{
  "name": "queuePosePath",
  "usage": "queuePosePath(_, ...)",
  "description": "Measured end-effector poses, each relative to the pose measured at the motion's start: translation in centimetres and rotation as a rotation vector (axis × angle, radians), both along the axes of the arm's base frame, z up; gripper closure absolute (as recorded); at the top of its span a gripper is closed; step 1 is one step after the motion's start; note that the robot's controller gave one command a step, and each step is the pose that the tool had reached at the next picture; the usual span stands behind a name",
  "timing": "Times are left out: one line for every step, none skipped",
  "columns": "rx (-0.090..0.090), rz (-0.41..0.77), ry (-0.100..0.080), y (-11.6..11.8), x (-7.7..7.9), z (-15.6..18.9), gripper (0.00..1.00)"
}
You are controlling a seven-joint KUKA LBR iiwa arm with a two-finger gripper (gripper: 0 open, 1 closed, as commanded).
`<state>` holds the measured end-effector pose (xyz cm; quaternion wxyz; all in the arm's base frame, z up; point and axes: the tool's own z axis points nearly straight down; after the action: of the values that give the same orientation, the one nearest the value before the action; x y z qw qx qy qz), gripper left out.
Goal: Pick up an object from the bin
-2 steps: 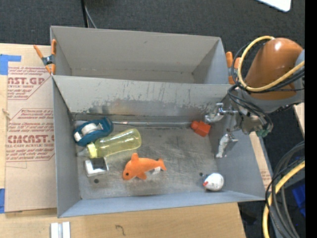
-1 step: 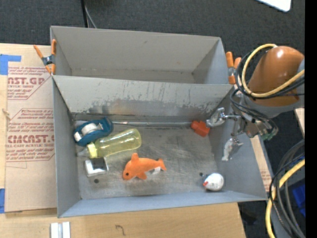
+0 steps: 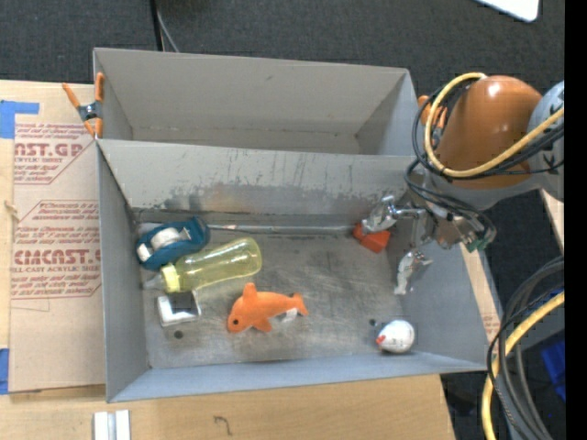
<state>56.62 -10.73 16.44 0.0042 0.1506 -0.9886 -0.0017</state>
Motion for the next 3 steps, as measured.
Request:
queuePosePath(0.0, 0.019, -0.016, -0.4, 1.7, 2.0, 0.0)
queuePosePath(-0.002, 0.15, -0.012, -1.6, -1.1, 2.5, 0.0)
queuePosePath(-0.004, 0.43, -0.018, -2.2, -1.9, -1.9, 0.0)
